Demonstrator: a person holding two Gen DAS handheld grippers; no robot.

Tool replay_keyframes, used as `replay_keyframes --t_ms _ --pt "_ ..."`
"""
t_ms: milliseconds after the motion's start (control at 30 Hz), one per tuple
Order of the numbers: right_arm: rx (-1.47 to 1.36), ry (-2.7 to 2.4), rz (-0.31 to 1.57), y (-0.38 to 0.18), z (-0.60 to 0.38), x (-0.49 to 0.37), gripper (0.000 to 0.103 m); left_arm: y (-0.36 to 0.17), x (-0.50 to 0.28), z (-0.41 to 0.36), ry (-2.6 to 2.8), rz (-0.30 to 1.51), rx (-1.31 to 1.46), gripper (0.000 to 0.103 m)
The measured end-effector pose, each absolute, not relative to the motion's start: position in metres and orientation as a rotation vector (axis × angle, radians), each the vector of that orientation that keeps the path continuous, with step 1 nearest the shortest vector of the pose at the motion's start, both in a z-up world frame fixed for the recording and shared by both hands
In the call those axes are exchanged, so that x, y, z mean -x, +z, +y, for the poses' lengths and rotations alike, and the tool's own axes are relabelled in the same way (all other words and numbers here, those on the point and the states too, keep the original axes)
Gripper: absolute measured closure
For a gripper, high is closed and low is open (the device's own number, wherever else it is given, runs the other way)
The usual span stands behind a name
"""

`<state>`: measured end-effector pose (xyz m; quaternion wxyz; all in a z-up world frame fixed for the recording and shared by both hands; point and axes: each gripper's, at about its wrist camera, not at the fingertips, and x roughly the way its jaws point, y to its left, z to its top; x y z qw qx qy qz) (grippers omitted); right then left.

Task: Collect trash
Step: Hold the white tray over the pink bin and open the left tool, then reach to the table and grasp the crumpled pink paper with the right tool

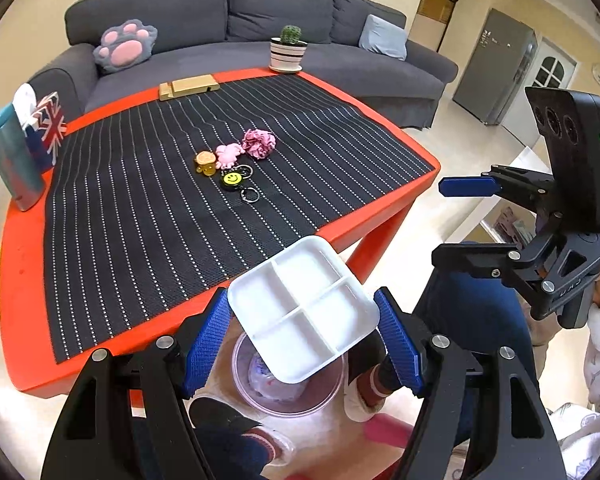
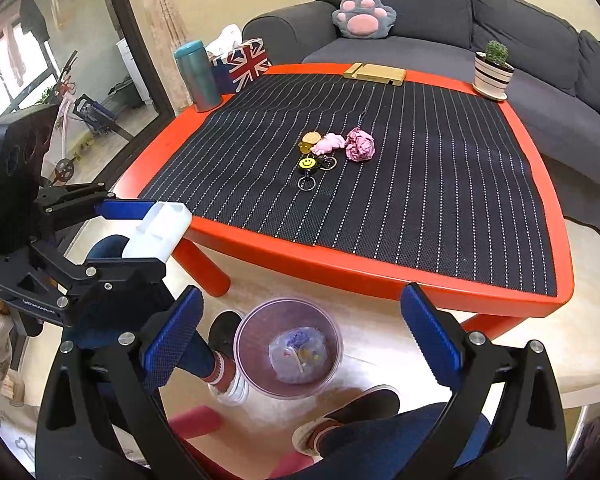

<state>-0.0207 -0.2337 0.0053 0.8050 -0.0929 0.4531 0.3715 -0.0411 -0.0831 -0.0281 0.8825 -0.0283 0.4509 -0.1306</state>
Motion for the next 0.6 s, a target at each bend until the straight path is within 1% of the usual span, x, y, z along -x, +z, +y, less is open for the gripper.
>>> replay_keyframes --t_ms 33,67,100,133,233,600 --pt "0.197 0.794 0.97 0.0054 -0.2342 0.0202 0.006 -0.0279 0.0406 -0.0833 -0.271 0.936 0.059 0.031" --pt "0.197 0.794 0.97 0.0055 -0.2344 0.0199 0.006 -0.0282 0.0404 -0.0836 -0.27 0.934 0.059 0.02" --pt "0.196 0.794 0.97 0.0054 -0.2345 0.0197 0.006 -0.0278 0.0407 -0.0833 -0.265 0.923 0.06 0.014" --pt "0.197 0.794 0.971 0.0052 -0.2344 0.0195 0.006 -0.0272 0.0408 -0.0828 -0.258 0.913 0.061 0.012" --pt "0.197 0.793 0.973 0.0044 -0.2345 0.0198 0.006 -0.0283 0.0408 -0.0814 -0.242 0.919 0.067 0.008" --pt "0.198 0.795 0.978 0.0025 -0.2321 0.0202 0.006 -0.0298 0.0405 -0.0749 -0.218 0.927 0.08 0.008"
